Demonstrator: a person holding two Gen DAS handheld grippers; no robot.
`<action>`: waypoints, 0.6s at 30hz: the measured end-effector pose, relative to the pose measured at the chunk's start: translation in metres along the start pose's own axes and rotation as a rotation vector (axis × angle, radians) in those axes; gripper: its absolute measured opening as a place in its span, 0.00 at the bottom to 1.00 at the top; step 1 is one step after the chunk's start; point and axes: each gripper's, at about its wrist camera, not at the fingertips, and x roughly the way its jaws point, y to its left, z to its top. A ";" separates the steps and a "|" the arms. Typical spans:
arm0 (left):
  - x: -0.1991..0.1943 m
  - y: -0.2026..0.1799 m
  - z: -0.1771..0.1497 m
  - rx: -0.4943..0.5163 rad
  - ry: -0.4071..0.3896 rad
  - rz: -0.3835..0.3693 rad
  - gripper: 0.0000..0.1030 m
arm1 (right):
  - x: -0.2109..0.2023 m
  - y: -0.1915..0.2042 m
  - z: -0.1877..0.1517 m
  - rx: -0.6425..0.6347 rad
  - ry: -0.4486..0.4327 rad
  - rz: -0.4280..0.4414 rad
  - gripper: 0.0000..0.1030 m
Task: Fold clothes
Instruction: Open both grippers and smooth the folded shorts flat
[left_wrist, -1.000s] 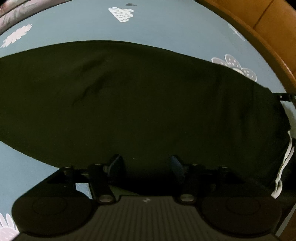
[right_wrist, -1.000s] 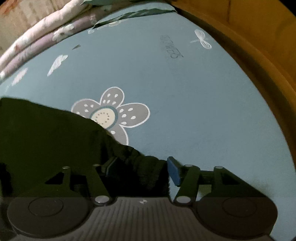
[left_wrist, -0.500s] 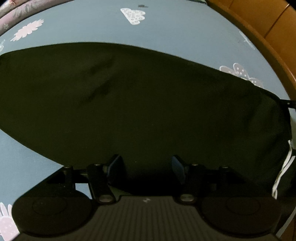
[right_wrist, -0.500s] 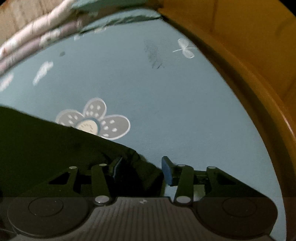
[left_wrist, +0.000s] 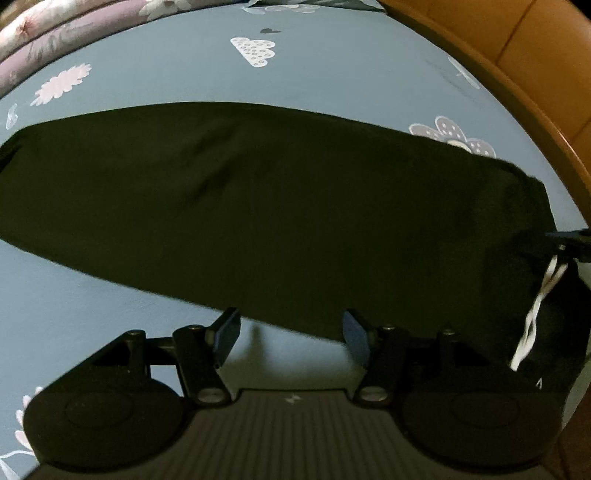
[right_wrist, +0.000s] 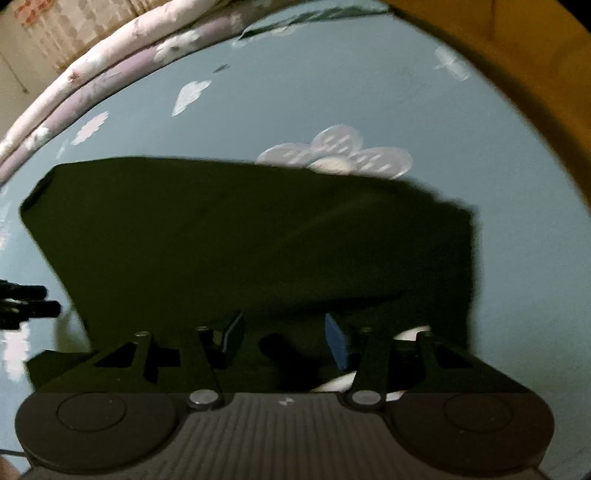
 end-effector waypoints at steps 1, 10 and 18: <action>-0.002 0.001 -0.004 0.015 0.000 -0.002 0.59 | 0.003 0.012 -0.001 -0.013 0.007 0.005 0.52; -0.011 0.041 -0.031 -0.115 -0.042 -0.043 0.59 | 0.039 0.120 -0.009 -0.220 0.087 0.067 0.57; 0.020 0.085 0.031 -0.068 -0.221 -0.020 0.59 | 0.051 0.147 -0.014 -0.187 0.086 0.043 0.58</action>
